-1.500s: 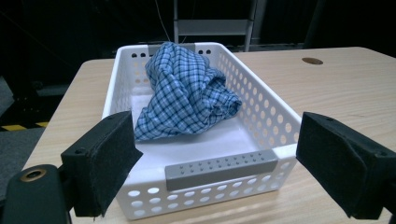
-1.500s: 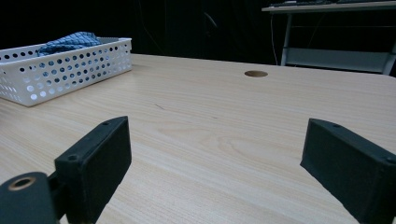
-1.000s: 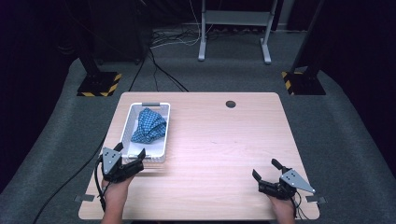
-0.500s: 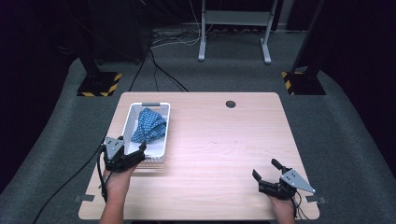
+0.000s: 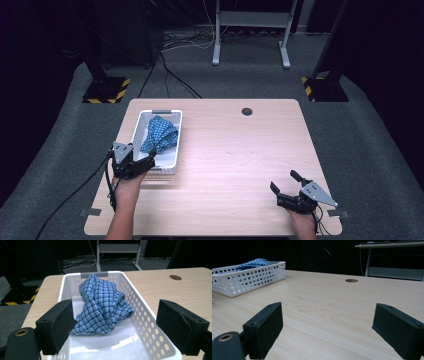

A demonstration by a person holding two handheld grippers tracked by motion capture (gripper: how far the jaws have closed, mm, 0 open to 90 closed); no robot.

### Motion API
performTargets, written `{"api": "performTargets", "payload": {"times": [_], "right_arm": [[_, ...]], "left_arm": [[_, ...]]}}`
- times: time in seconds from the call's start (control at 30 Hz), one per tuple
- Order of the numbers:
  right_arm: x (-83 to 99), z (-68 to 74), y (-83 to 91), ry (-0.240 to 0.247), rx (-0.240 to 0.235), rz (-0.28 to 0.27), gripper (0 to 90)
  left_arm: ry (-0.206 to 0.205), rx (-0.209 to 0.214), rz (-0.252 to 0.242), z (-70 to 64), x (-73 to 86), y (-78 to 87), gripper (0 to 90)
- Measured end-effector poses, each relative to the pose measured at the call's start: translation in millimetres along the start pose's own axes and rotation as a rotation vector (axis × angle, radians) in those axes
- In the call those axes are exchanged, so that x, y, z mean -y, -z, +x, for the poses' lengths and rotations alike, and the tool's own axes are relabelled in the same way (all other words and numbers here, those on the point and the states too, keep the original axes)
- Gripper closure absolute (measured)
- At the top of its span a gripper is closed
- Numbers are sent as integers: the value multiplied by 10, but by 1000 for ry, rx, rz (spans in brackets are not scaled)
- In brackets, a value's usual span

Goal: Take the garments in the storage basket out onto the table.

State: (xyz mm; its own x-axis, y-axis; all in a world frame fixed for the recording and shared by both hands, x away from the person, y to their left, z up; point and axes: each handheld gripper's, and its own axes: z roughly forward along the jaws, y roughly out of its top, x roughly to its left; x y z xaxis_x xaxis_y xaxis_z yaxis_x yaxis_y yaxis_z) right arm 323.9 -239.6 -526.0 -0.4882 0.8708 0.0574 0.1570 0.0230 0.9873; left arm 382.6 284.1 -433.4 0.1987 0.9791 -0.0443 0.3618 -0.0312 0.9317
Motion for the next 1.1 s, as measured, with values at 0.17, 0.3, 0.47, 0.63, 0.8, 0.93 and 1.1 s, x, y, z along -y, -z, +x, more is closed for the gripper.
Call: {"api": "performTargets", "payload": {"times": [0.17, 0.3, 0.47, 0.63, 0.8, 0.93, 1.1], "right_arm": [[0, 0, 0, 0, 1, 0, 83], [0, -1, 0, -2, 1, 0, 82], [0, -1, -1, -2, 0, 1, 83], [0, -2, 0, -2, -1, 1, 83], [0, -3, 0, -3, -1, 0, 83], [0, -4, 1, -4, -2, 0, 83], [0, -6, 0, -5, -2, 0, 85]], "left_arm": [[10, 1, 13, 14, -15, -93, 147], [14, -5, 22, 23, -20, -155, 150], [19, -3, 38, 27, -39, -262, 149], [23, -12, 51, 19, -67, -362, 149], [33, -19, 65, 34, -83, -462, 148], [37, -27, 75, 59, -94, -532, 148], [58, -17, 84, 82, -106, -622, 148]]}}
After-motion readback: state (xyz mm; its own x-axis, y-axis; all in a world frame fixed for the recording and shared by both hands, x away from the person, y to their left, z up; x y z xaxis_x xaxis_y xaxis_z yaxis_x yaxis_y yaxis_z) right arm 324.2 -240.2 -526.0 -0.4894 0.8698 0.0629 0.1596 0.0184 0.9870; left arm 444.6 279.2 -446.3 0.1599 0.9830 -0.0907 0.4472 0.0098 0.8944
